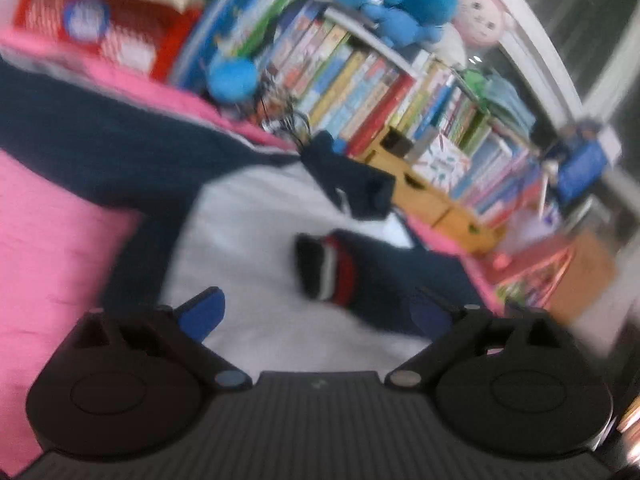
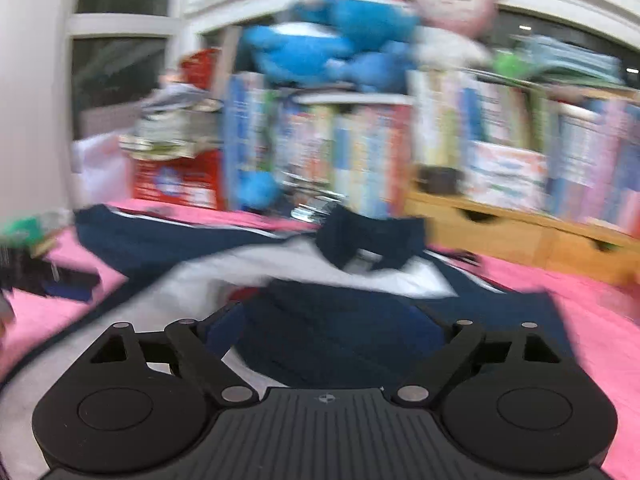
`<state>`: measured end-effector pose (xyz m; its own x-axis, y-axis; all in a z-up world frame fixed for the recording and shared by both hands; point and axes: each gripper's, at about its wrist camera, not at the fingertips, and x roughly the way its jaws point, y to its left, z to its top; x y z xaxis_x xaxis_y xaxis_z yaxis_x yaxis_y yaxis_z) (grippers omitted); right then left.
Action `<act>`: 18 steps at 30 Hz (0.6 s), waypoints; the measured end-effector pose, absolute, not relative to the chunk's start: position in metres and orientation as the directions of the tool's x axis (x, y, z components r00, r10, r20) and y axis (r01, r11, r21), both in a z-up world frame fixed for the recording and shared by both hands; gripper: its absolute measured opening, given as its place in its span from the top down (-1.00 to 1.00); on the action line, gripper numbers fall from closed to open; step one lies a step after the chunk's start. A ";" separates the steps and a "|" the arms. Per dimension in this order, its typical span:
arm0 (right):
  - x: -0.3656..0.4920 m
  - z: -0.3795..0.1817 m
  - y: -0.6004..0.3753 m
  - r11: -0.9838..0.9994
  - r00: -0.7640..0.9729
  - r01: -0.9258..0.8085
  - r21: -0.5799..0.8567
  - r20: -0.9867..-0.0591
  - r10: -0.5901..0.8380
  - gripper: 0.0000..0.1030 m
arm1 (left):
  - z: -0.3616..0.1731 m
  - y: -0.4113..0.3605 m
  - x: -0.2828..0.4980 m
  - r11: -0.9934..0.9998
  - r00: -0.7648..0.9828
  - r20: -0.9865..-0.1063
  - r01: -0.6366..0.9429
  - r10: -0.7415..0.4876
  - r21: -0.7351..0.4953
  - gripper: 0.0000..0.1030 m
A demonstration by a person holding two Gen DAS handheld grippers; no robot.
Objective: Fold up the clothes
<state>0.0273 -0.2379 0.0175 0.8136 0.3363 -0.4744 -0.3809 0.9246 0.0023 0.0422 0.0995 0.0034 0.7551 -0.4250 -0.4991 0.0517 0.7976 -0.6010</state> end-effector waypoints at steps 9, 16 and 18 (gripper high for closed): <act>-0.007 -0.011 -0.317 0.984 0.862 -0.164 -0.071 -0.496 0.108 -0.72 | -0.040 0.013 0.117 0.906 0.778 -0.584 -0.045 -0.233 -0.421 -0.72; 0.007 -0.026 -0.334 0.986 0.857 -0.069 -0.152 -0.515 -0.020 -0.72 | -0.018 0.005 0.134 0.951 0.856 -0.498 -0.028 -0.137 -0.309 0.37; 0.016 -0.032 -0.336 0.984 0.846 -0.059 -0.167 -0.532 -0.040 -0.72 | -0.001 0.019 0.136 0.959 0.891 -0.441 -0.028 -0.103 -0.281 0.37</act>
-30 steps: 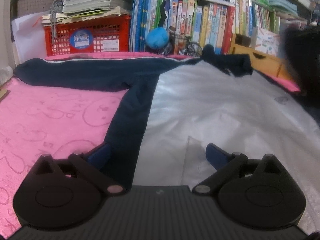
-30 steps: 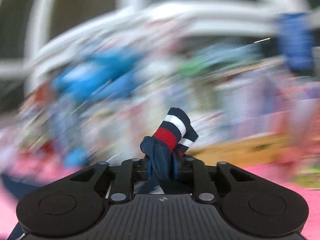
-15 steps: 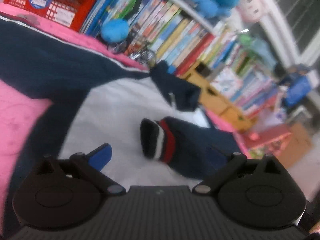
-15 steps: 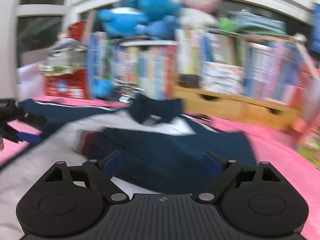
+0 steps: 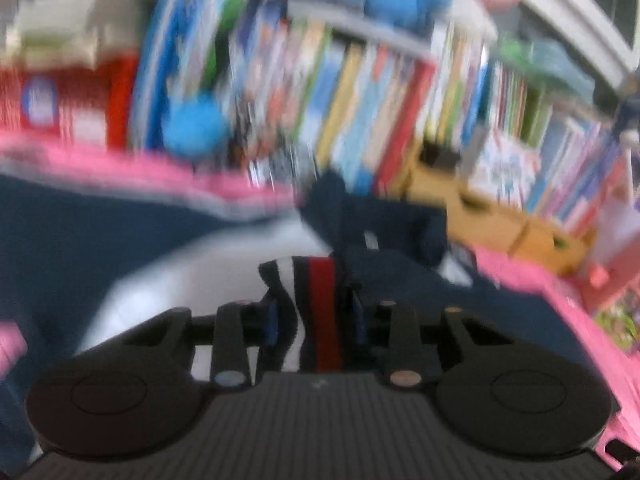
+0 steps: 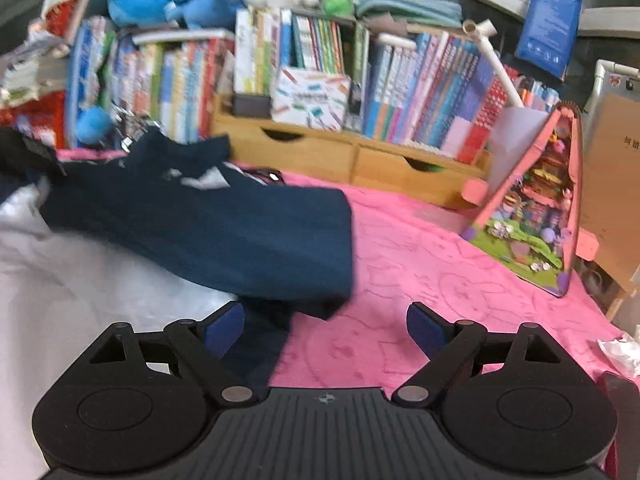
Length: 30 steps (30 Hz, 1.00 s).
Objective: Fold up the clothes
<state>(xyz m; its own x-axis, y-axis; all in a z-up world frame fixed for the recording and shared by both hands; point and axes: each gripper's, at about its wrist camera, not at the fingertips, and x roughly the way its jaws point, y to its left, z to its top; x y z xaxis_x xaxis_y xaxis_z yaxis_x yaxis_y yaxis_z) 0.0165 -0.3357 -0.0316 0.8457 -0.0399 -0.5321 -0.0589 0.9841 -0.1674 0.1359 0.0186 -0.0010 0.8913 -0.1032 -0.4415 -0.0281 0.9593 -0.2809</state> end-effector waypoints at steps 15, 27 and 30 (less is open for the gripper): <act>0.088 -0.050 -0.259 0.861 0.874 -0.162 -0.482 -0.475 -0.102 -0.71 | -0.029 0.079 0.165 0.979 0.836 -0.548 -0.110 -0.001 -0.169 0.32; 0.106 -0.061 -0.329 0.918 0.827 -0.060 -0.392 -0.535 -0.175 -0.93 | -0.049 0.066 0.179 1.000 0.799 -0.601 0.007 0.002 0.013 -0.07; 0.086 -0.045 -0.319 0.927 0.825 -0.182 -0.329 -0.563 -0.039 -0.81 | -0.052 0.069 0.180 1.000 0.794 -0.607 0.014 -0.014 -0.006 -0.09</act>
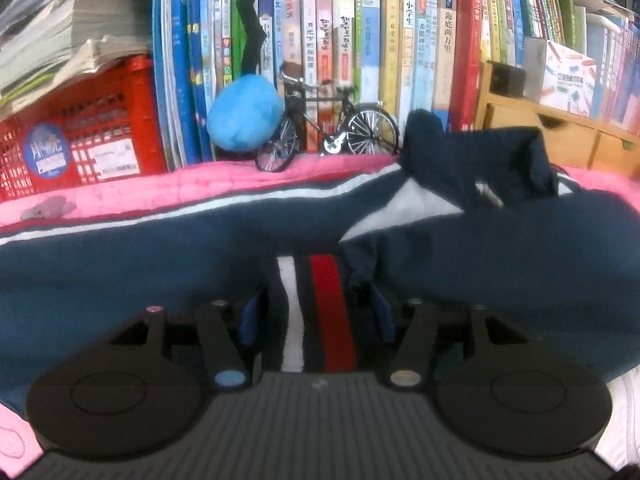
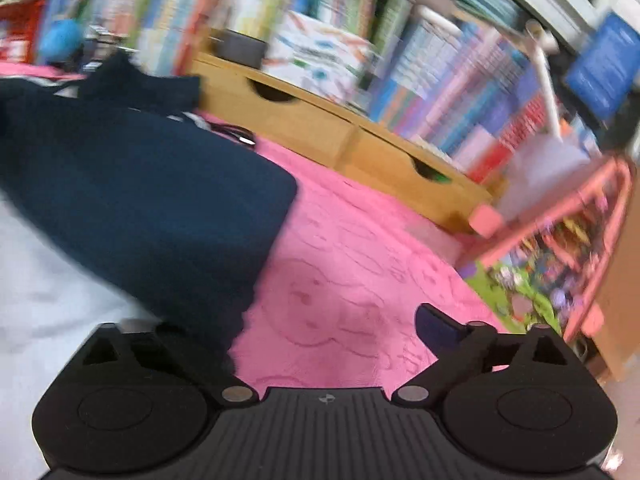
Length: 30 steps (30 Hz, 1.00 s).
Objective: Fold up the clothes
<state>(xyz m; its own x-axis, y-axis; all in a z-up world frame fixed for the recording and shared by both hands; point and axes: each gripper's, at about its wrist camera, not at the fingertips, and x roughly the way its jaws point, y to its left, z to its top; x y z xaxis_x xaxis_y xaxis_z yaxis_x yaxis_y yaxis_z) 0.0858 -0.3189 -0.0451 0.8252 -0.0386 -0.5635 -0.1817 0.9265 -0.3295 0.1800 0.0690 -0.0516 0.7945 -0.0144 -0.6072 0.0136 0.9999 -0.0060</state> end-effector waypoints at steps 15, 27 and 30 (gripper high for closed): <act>0.138 -0.052 -0.189 0.953 0.740 -0.300 -0.037 -0.640 0.208 -0.12 | -0.053 0.067 0.181 1.000 0.784 -0.620 0.015 -0.006 0.009 -0.43; 0.143 -0.061 -0.325 0.931 0.692 0.231 -0.284 -0.624 -0.362 0.10 | -0.055 0.067 0.182 1.000 0.779 -0.626 0.008 0.005 0.017 -0.61; 0.148 -0.047 -0.310 0.971 0.757 0.169 -0.171 -0.608 -0.239 0.10 | -0.055 0.068 0.182 1.000 0.779 -0.626 0.007 0.005 0.017 -0.61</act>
<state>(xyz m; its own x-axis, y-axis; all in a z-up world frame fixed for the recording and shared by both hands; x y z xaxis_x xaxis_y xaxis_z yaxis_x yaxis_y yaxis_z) 0.1480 -0.3098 -0.0471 0.7572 -0.2387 -0.6080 0.1688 0.9707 -0.1710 0.1821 0.0676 -0.0553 0.7794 0.0050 -0.6265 0.0074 0.9998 0.0172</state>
